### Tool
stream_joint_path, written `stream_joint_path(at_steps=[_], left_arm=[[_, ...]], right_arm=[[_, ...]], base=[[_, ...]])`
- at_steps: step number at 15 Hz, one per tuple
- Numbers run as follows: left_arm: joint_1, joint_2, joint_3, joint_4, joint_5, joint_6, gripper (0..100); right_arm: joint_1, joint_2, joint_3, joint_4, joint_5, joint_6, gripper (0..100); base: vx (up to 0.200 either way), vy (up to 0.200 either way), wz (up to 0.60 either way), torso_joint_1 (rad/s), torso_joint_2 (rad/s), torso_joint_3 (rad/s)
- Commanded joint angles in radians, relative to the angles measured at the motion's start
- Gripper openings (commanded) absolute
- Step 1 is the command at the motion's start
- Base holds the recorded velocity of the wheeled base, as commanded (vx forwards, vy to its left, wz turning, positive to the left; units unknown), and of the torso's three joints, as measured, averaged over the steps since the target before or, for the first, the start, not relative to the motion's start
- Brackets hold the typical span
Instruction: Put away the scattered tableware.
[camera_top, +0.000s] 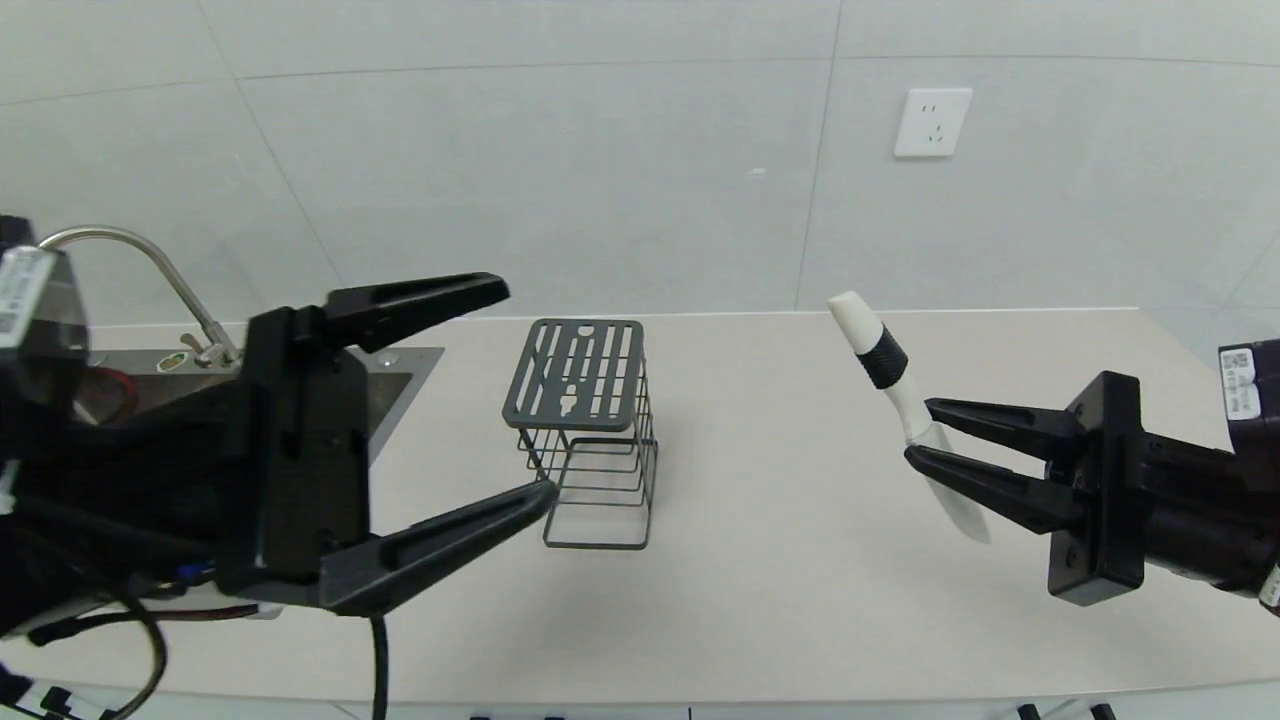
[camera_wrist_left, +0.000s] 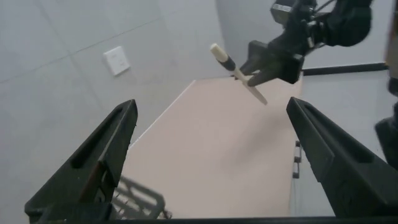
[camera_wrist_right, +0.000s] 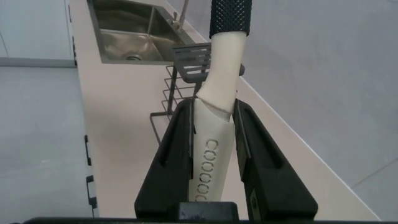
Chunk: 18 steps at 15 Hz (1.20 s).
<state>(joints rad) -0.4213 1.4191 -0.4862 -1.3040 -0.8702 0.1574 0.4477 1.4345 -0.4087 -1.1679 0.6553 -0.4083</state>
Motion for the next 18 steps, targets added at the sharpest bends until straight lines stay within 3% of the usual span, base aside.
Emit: stream_joint_path(at_steps=[1,3,4,5,6,9,11,12,18], left_arm=[[-0.083,0.169,-0.074,-0.029,-0.026,-0.007,100],[-0.156,0.218,-0.111,-0.031,-0.019,-0.036,100],[-0.156,0.218,-0.111,-0.031,-0.019,-0.036,100],[-0.198,0.273,-0.15,-0.032,0.002,-0.049,100],[-0.208,0.294,-0.167,-0.034,0.005,-0.049,100],[-0.26,0.392,-0.2,-0.109,0.023,-0.085,100],[-0.298,0.497,-0.262,-0.227,0.063,-0.159,100],[-0.309,0.529,-0.295,-0.256,0.079,-0.18,100],[-0.361,0.644,-0.463,-0.267,0.111,-0.2,100]], right_arm=[[0.013,-0.04,0.016,-0.006,0.0,-0.004,0],[0.019,-0.048,0.016,-0.006,0.0,-0.027,0],[0.019,-0.048,0.016,-0.006,0.0,-0.027,0],[0.029,-0.051,0.016,-0.006,0.0,-0.032,0],[0.031,-0.051,0.016,-0.006,0.0,-0.032,0],[0.034,-0.049,0.016,-0.007,0.0,-0.046,0],[0.06,-0.057,0.018,-0.01,0.001,-0.052,0],[0.06,-0.057,0.018,-0.01,0.003,-0.063,0],[0.082,-0.062,0.018,-0.01,0.003,-0.066,0]], base=[[0.0,0.0,0.0,0.0,0.0,0.0],[0.0,0.0,0.0,0.0,0.0,0.0],[0.0,0.0,0.0,0.0,0.0,0.0],[0.0,0.0,0.0,0.0,0.0,0.0],[0.0,0.0,0.0,0.0,0.0,0.0],[0.0,0.0,0.0,0.0,0.0,0.0],[0.0,0.0,0.0,0.0,0.0,0.0],[0.0,0.0,0.0,0.0,0.0,0.0],[0.0,0.0,0.0,0.0,0.0,0.0]])
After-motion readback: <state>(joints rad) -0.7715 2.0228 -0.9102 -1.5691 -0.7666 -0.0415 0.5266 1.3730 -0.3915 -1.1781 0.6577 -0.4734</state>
